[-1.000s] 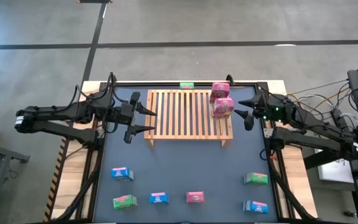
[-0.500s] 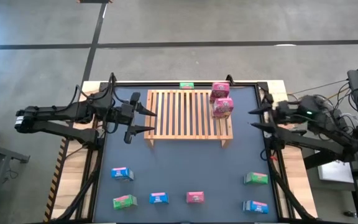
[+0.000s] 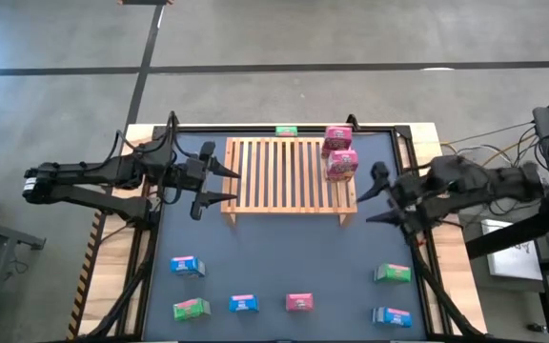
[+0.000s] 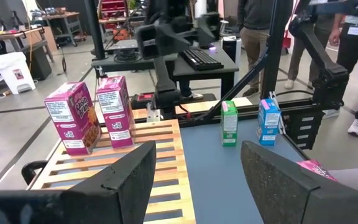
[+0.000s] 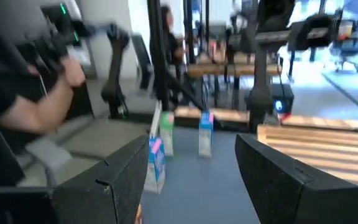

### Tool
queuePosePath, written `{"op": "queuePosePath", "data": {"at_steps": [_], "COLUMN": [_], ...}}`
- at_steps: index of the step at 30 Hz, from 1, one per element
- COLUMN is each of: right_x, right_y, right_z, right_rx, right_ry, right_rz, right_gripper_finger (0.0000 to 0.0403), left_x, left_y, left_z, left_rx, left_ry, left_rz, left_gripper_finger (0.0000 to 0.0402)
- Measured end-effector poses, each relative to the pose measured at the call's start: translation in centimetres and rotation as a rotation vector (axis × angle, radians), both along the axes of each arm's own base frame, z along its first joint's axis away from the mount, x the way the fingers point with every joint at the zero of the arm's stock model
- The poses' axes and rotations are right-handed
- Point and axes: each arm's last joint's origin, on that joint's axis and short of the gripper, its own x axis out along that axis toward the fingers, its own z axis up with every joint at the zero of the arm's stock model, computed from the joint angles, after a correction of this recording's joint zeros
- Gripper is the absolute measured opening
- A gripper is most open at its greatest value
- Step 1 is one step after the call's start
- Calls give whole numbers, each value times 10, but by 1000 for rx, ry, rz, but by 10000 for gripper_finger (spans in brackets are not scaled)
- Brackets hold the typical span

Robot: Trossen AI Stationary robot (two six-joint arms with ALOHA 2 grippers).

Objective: Stack cereal on shelf
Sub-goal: Put the pink cereal box on the shelf

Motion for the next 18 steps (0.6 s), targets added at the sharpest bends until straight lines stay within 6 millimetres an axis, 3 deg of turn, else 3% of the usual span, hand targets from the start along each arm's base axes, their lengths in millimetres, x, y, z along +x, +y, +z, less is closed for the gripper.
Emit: {"op": "queuePosePath", "data": {"at_steps": [9,18], "right_x": [34,83], "right_y": [69,130], "right_z": [16,-2], "right_rx": [-228,-276], "right_ry": [141,298], "right_rz": [-125,-74], "right_gripper_finger": [228,228], "left_x": [0,6], "left_y": [0,0], "left_z": [-3,-7], "left_rx": [-9,-34], "left_ry": [26,52], "left_rz": [2,6], "left_gripper_finger": [219,219]}}
